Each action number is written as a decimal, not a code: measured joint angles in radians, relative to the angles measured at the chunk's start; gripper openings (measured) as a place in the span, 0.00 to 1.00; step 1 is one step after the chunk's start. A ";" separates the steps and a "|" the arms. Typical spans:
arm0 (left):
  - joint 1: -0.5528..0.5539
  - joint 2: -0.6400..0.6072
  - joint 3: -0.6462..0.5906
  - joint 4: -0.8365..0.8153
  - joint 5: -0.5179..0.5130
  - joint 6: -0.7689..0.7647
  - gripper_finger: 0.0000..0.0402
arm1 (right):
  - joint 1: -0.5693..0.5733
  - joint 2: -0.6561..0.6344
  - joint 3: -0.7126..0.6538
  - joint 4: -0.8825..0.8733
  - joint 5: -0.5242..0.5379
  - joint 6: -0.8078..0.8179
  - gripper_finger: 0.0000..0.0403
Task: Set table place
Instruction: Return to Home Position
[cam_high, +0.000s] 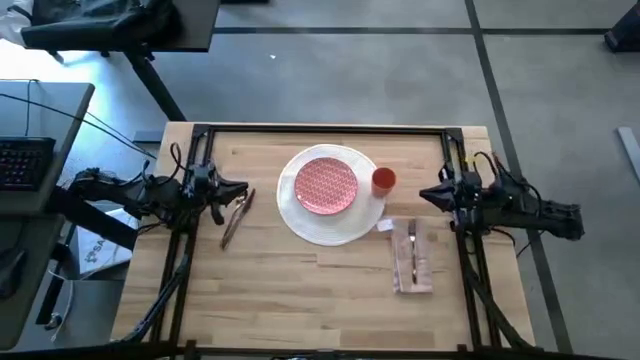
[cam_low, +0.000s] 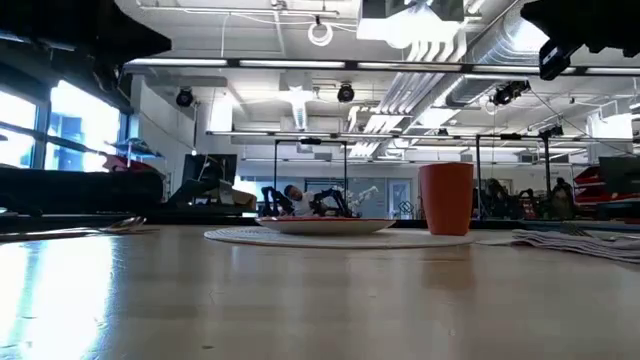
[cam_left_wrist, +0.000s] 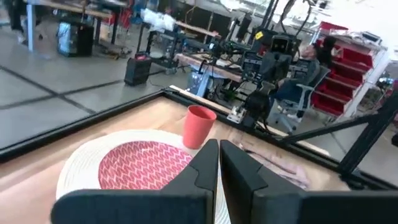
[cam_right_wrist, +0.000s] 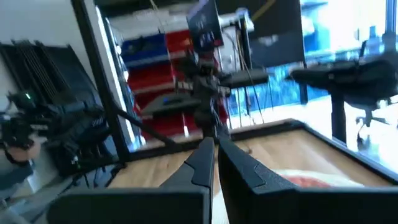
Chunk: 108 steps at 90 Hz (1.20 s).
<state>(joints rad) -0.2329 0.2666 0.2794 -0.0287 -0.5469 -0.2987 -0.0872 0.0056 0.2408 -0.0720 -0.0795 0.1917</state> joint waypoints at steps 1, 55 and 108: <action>0.000 0.000 -0.005 0.011 0.003 0.006 0.00 | 0.000 -0.006 -0.006 0.001 0.000 0.000 0.00; -0.006 -0.032 -0.268 0.340 0.175 0.126 0.00 | 0.000 -0.002 -0.226 0.156 -0.023 0.038 0.00; 0.227 -0.244 -0.267 0.053 0.430 0.259 0.00 | -0.045 -0.001 -0.231 0.081 0.073 -0.024 0.00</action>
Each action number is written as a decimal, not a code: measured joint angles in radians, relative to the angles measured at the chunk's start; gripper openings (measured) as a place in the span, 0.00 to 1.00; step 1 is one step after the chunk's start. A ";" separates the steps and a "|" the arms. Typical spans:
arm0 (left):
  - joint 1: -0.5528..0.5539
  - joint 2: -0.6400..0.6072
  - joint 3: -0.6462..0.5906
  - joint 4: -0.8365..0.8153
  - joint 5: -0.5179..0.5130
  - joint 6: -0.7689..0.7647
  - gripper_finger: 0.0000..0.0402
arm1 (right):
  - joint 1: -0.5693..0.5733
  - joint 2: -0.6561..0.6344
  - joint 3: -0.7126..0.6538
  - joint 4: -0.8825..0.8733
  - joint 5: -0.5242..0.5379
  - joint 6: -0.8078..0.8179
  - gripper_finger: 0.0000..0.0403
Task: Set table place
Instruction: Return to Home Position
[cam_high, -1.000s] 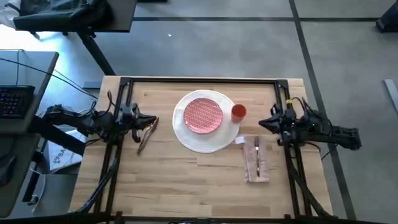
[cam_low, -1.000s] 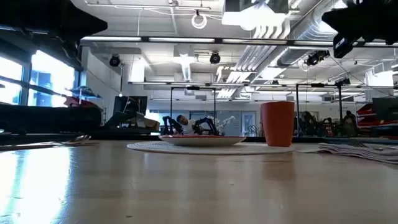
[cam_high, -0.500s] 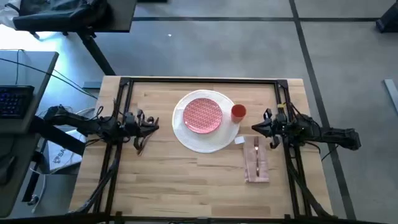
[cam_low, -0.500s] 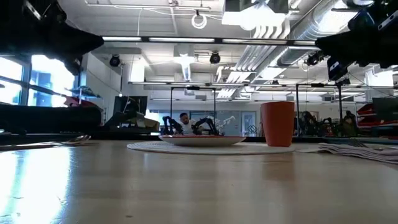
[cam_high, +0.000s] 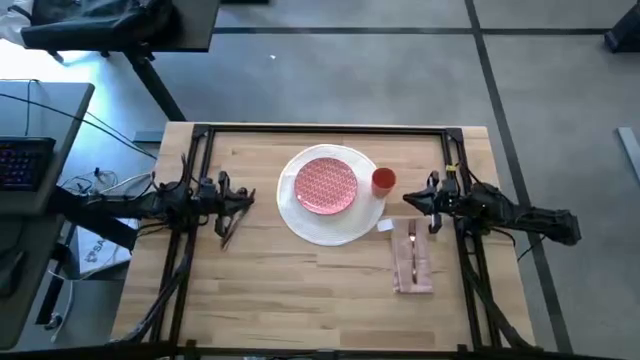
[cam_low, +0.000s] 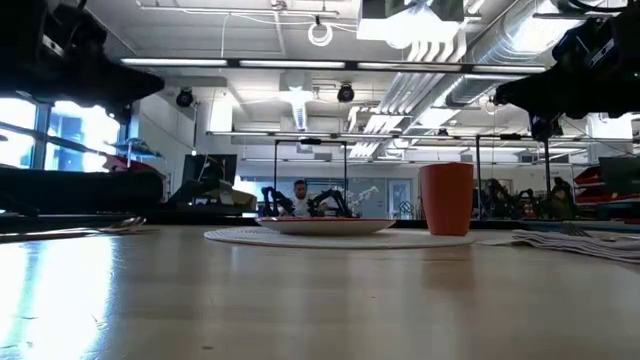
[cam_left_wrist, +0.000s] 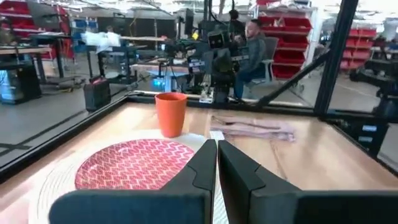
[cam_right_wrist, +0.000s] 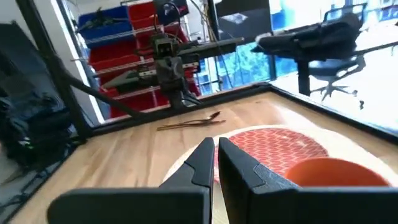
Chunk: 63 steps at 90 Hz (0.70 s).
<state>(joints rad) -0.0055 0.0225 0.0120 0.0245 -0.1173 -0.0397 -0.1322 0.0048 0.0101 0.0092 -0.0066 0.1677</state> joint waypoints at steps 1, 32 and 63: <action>0.001 0.000 0.000 0.000 -0.001 0.001 0.00 | 0.000 0.000 0.000 0.000 0.000 -0.006 0.00; 0.005 0.003 0.000 0.000 -0.008 -0.001 0.00 | 0.000 0.000 0.001 -0.003 0.000 0.010 0.00; 0.005 0.003 0.000 -0.001 -0.008 -0.001 0.00 | 0.000 0.000 0.001 -0.003 0.000 0.014 0.00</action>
